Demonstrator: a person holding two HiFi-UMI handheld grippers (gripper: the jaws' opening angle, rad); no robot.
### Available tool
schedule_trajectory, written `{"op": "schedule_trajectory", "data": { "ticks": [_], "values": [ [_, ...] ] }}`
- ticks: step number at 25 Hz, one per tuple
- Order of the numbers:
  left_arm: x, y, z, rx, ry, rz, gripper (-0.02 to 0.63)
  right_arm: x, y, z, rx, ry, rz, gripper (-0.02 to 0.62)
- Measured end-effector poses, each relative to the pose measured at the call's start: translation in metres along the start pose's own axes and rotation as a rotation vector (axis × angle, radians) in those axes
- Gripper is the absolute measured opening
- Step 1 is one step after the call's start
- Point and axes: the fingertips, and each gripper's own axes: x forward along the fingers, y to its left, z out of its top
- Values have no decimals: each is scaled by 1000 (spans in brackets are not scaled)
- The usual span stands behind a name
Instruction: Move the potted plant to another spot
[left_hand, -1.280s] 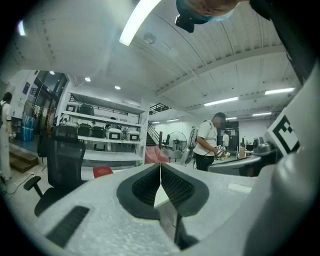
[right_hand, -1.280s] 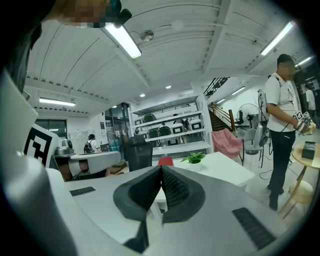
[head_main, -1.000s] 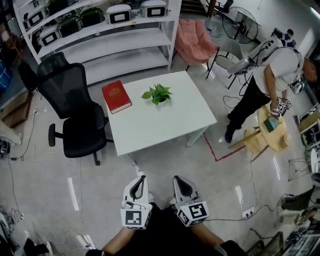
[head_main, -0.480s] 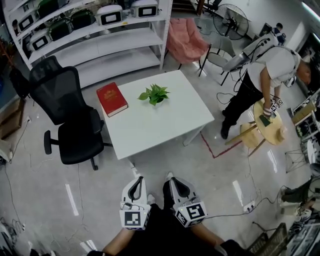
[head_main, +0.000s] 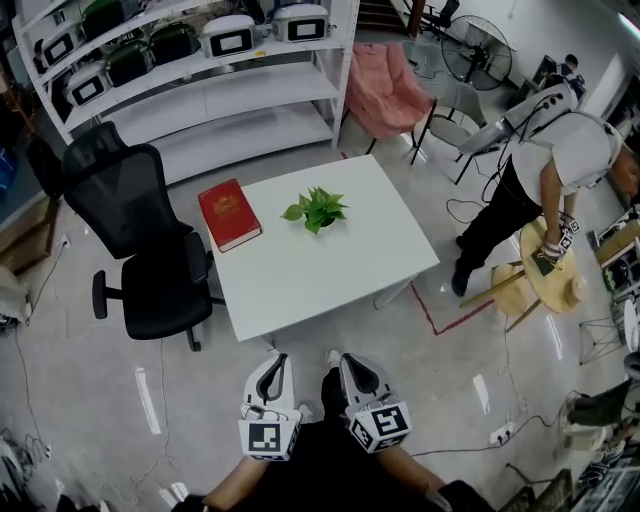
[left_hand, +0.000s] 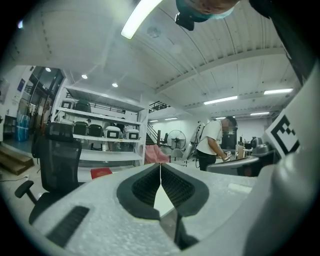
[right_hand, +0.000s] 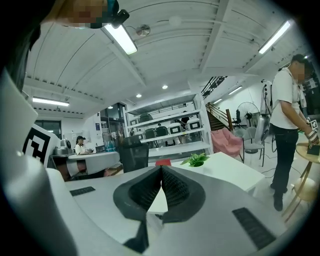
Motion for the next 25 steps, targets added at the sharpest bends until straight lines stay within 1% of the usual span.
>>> {"op": "schedule_trajectory", "data": {
  "ticks": [4, 8, 12, 15, 18, 21, 25],
  "values": [
    [42, 4, 2, 10, 21, 18, 18, 35, -34, 12, 6, 2, 16, 11],
    [92, 7, 5, 0, 23, 49, 19, 68, -68, 21, 4, 20, 46, 11],
    [134, 7, 17, -3, 21, 78, 19, 101, -102, 32, -1, 43, 83, 11],
    [166, 12, 21, 2, 44, 116, 18, 127, -124, 40, -14, 53, 119, 11],
    [196, 16, 21, -10, 69, 162, 19, 149, -146, 43, -27, 78, 154, 11],
    [219, 14, 24, -32, 49, 190, 19, 166, -167, 46, -36, 107, 174, 11],
    [240, 14, 37, -27, 25, 235, 19, 187, -191, 44, -39, 139, 208, 11]
  ]
}}
